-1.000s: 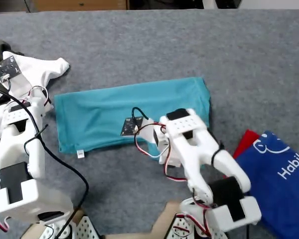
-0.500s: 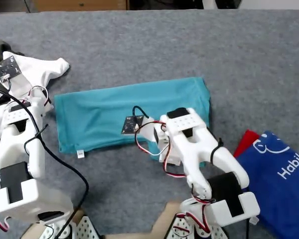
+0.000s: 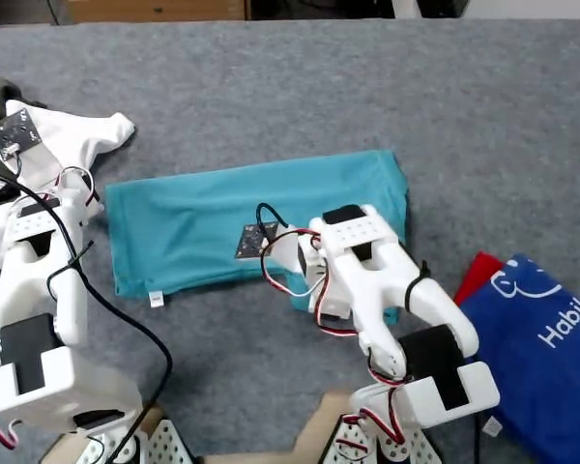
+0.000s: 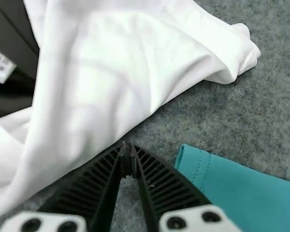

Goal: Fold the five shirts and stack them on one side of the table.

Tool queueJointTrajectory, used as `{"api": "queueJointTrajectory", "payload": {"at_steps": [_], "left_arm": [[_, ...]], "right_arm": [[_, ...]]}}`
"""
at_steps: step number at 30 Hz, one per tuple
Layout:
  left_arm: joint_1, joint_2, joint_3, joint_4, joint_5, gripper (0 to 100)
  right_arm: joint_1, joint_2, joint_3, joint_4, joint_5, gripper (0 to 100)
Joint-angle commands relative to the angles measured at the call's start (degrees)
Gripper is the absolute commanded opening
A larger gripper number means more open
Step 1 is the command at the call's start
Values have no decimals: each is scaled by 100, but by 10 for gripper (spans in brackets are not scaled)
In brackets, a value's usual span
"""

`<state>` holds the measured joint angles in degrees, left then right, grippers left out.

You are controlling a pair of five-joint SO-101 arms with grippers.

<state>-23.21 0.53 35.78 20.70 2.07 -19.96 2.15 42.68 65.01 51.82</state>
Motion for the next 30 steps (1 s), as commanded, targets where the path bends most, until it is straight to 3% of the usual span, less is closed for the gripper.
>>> {"api": "queueJointTrajectory", "payload": {"at_steps": [1, 8, 14, 22, 30], "left_arm": [[53, -40, -255, -97, 44, 20], [53, -40, -255, -97, 44, 20], [53, -40, -255, -97, 44, 20], [62, -40, -255, -97, 35, 20], [62, -40, -255, -97, 35, 20]], "right_arm": [[-84, 426, 66, 44, 70, 146], [-330, 418, 75, 53, 70, 140], [-321, 435, 66, 105, 62, 5], [84, 426, -57, 88, 26, 4], [365, 462, -1156, 484, -527, 4]]}}
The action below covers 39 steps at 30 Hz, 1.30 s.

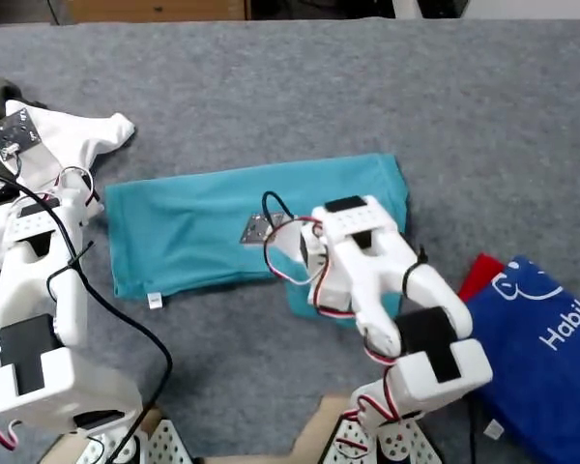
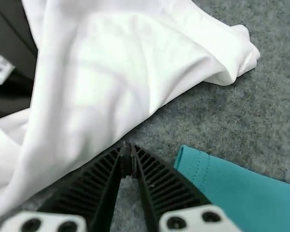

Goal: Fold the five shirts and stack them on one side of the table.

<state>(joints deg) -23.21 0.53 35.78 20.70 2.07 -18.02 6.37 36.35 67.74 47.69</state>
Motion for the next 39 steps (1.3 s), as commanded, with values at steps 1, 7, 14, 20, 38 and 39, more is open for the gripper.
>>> {"api": "queueJointTrajectory", "payload": {"at_steps": [1, 7, 14, 20, 38, 39], "left_arm": [[62, -40, -255, -97, 35, 20], [62, -40, -255, -97, 35, 20], [62, -40, -255, -97, 35, 20], [62, -40, -255, -97, 35, 20], [185, -31, -237, -97, -123, 22], [185, -31, -237, -97, -123, 21]], "right_arm": [[171, 40, -760, 343, -114, 4], [171, 48, -2343, 1099, -97, 4], [171, 497, -3820, 1697, 35, 4], [180, 1710, -5411, 2242, 325, 4], [180, 3943, -8040, 3024, 2558, 48], [180, 3952, -8136, 3024, 2488, 94]]}}
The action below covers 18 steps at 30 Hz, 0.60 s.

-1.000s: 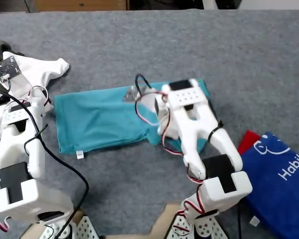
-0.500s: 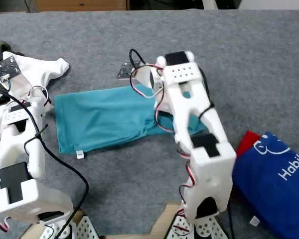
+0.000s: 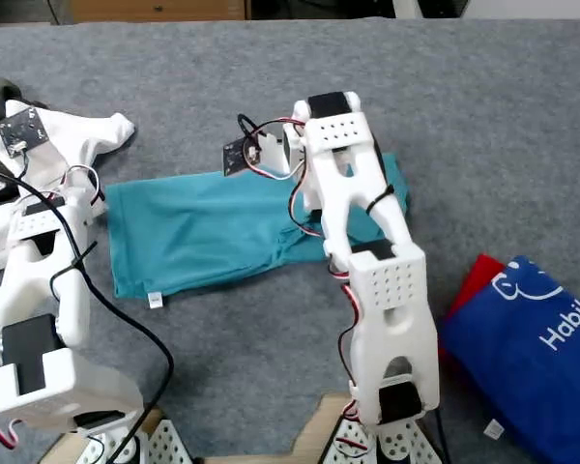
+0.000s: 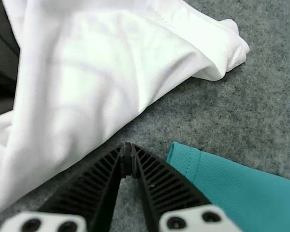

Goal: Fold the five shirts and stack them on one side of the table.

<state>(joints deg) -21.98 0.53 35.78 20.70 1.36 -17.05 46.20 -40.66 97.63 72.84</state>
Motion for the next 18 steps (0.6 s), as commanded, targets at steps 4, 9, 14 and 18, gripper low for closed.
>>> {"api": "queueJointTrajectory", "payload": {"at_steps": [4, 9, 14, 18], "left_arm": [[88, -31, -237, -97, -88, 21], [88, -31, -229, -97, -88, 21], [88, -31, -229, -97, -79, 21], [79, -31, -237, -97, -62, 21]], "right_arm": [[215, -31, -963, 44, -229, 249], [347, -75, -1666, 484, -255, 205], [347, -796, -1015, 484, -290, 89], [163, -1991, 558, 475, -624, 19]]}}
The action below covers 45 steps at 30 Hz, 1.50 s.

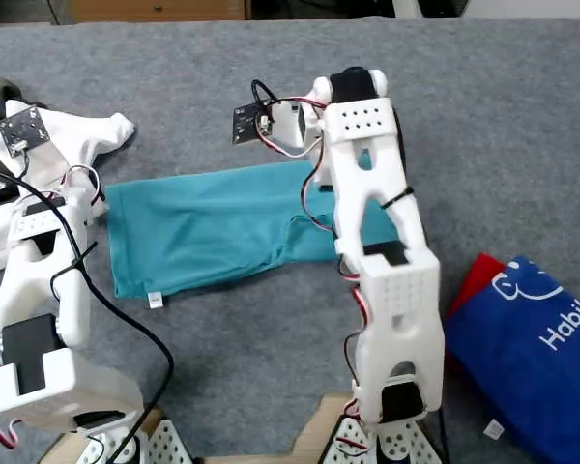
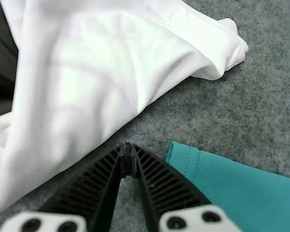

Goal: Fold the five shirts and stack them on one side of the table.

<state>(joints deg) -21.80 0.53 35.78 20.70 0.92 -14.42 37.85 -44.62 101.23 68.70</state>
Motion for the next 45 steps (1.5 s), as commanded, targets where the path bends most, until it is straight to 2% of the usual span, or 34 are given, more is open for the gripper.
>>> {"api": "queueJointTrajectory", "payload": {"at_steps": [1, 5, 9, 13, 16, 20, 24, 30, 35, 38, 45], "left_arm": [[62, -31, -237, -97, -18, 21], [62, -31, -237, -97, -18, 21], [62, -31, -229, -97, -26, 20], [62, -31, -229, -97, -18, 20], [62, -31, -229, -97, -18, 20], [70, -31, -220, -97, -18, 20], [70, -31, -220, -97, -18, 20], [70, -31, -220, -97, -18, 20], [70, -31, -220, -97, -18, 20], [70, -31, -220, -97, -18, 20], [70, -31, -229, -97, -9, 20]], "right_arm": [[-180, -1490, 1455, 105, -246, 12], [-532, -2563, 3389, -70, -255, 5], [-646, -3073, 5191, -1090, -457, 5], [-567, -3116, 6193, -1908, -545, 5], [-277, -3116, 6404, -2365, -571, 5], [251, -3064, 6290, -3024, -554, 8], [585, -2712, 5666, -3174, -554, 8], [681, -2026, 4426, -3736, -554, 5], [699, -1464, 3125, -3701, -554, 5], [646, -1385, 2527, -3147, -563, 5], [92, -1385, 1807, -1125, -580, 5]]}}
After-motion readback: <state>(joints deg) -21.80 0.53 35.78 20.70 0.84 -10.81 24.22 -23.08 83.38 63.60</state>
